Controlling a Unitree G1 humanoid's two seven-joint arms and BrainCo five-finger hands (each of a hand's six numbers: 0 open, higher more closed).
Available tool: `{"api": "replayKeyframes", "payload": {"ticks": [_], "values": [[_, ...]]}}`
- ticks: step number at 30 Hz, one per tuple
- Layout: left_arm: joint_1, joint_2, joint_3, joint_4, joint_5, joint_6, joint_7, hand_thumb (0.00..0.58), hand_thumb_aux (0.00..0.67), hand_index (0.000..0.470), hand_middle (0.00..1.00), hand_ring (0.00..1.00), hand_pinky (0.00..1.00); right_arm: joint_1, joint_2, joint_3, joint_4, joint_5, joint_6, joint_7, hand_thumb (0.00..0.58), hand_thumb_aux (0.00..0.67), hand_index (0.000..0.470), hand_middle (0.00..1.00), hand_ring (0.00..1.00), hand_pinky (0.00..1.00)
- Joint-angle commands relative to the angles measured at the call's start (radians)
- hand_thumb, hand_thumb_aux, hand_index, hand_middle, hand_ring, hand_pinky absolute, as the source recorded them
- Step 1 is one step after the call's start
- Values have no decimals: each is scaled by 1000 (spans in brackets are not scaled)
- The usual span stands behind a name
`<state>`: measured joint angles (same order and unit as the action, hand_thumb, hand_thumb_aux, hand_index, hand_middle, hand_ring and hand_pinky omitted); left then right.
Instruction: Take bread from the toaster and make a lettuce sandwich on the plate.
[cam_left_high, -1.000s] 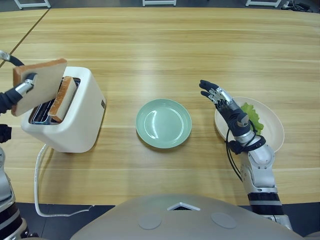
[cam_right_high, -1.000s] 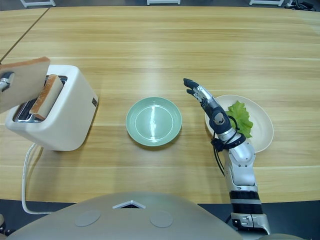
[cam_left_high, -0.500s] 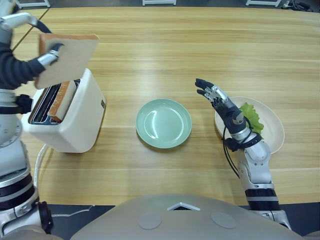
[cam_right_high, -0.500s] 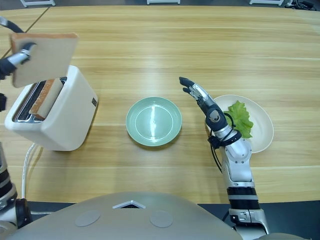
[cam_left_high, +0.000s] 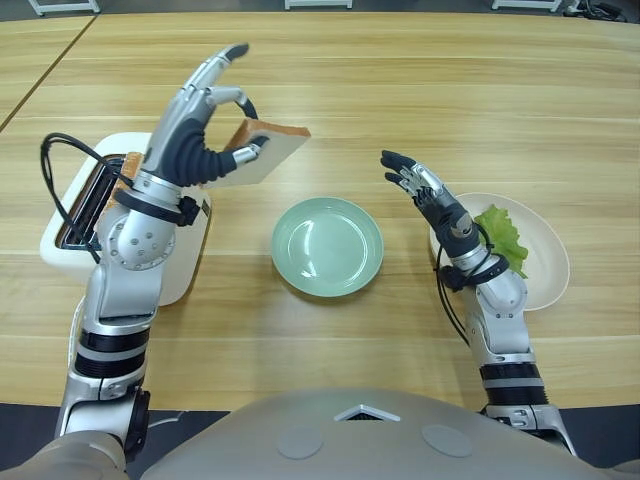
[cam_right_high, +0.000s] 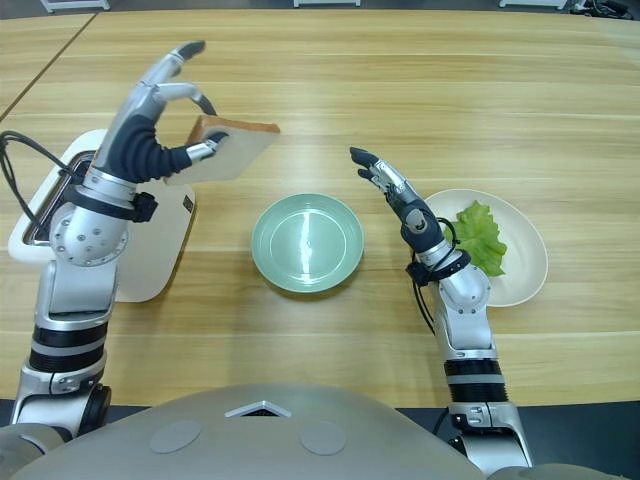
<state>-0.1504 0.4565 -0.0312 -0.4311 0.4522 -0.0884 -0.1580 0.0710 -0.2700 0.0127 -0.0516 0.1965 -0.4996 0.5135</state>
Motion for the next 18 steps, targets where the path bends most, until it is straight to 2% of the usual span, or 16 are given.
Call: {"api": "replayKeyframes", "payload": {"ticks": [1, 7, 10, 13, 18], "values": [[21, -23, -107, 59, 124, -47, 39, 580, 670, 470, 0, 0, 0, -20, 1, 7, 10, 1, 11, 2, 0, 0, 0, 0, 0, 0], [41, -89, -290, 160, 344, -101, 138, 580, 670, 470, 0, 0, 0, -34, 1, 15, 18, 3, 15, 9, 0, 0, 0, 0, 0, 0], [54, -75, -355, 200, 498, -97, 183, 580, 670, 470, 0, 0, 0, -44, -3, 18, 20, 8, 19, 14, 0, 0, 0, 0, 0, 0], [67, -50, -392, 206, 614, -94, 209, 580, 670, 470, 0, 0, 0, -46, -3, 18, 17, 9, 20, 17, 0, 0, 0, 0, 0, 0], [116, -43, -437, 191, 694, -99, 229, 580, 670, 470, 0, 0, 0, -44, -8, 15, 6, 12, 24, 20, 0, 0, 0, 0, 0, 0]]}}
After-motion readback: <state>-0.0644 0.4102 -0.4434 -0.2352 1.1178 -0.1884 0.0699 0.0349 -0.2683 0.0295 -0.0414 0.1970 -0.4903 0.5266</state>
